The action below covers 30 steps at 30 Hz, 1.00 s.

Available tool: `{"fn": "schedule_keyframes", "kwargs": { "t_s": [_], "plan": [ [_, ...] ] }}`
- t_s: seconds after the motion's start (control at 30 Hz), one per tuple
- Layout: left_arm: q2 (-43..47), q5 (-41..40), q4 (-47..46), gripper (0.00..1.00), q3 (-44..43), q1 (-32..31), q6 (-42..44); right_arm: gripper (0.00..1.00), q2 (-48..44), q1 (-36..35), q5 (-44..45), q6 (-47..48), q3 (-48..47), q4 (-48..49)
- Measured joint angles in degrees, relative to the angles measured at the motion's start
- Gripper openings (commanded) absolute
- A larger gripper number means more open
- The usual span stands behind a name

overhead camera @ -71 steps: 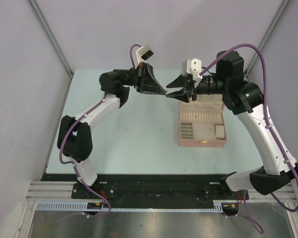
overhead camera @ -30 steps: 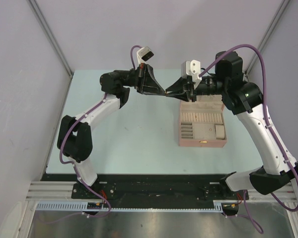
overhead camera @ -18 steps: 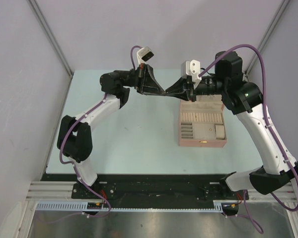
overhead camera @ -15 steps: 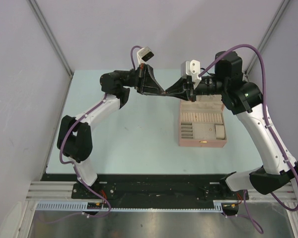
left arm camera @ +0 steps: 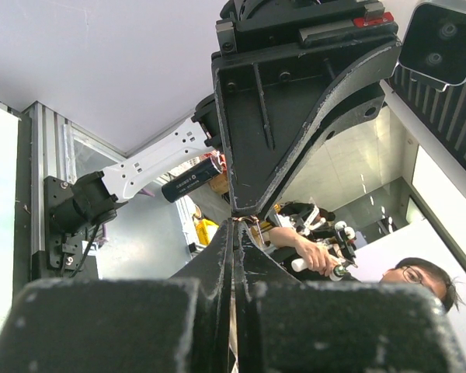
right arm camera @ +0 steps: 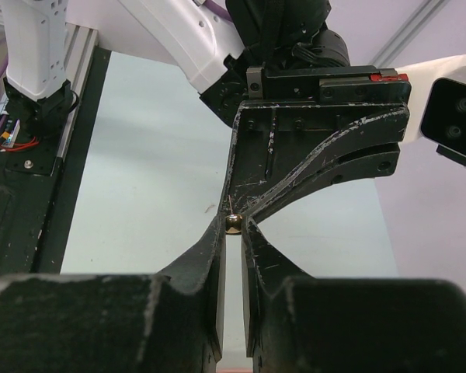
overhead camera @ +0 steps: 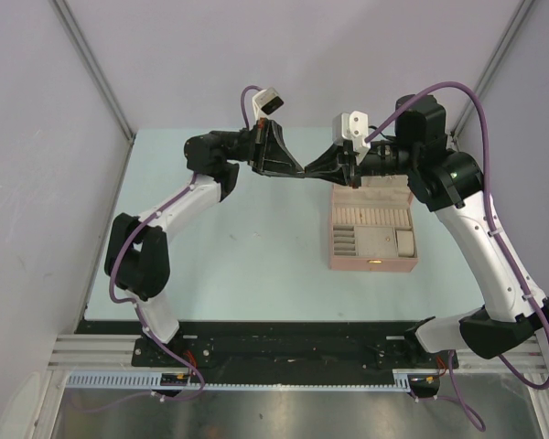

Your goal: Organize the mixed jewelry

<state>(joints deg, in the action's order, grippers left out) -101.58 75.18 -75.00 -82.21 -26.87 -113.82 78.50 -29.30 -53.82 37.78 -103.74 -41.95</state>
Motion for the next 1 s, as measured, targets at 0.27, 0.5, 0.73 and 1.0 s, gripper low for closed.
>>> {"fn": "schedule_keyframes", "kwargs": {
  "t_s": [0.27, 0.5, 0.73, 1.0],
  "plan": [
    [0.0, 0.0, 0.0, 0.13, 0.0, 0.0, -0.2, 0.01, -0.1, 0.3, 0.1, 0.3, 0.0, -0.2],
    [0.0, 0.0, 0.0, 0.28, 0.6, 0.4, -0.2, 0.00, -1.0, 2.0, 0.5, 0.4, 0.0, -0.7],
    [0.0, 0.0, 0.0, 0.32, 1.0, 0.8, -0.2, 0.00, -3.0, 3.5, 0.7, 0.5, 0.9, -0.5],
    [0.0, 1.0, -0.1, 0.31, 3.1, 4.0, -0.2, 0.00, -7.1, 8.6, 3.2, 1.9, 8.8, -0.3]
  ]
}}
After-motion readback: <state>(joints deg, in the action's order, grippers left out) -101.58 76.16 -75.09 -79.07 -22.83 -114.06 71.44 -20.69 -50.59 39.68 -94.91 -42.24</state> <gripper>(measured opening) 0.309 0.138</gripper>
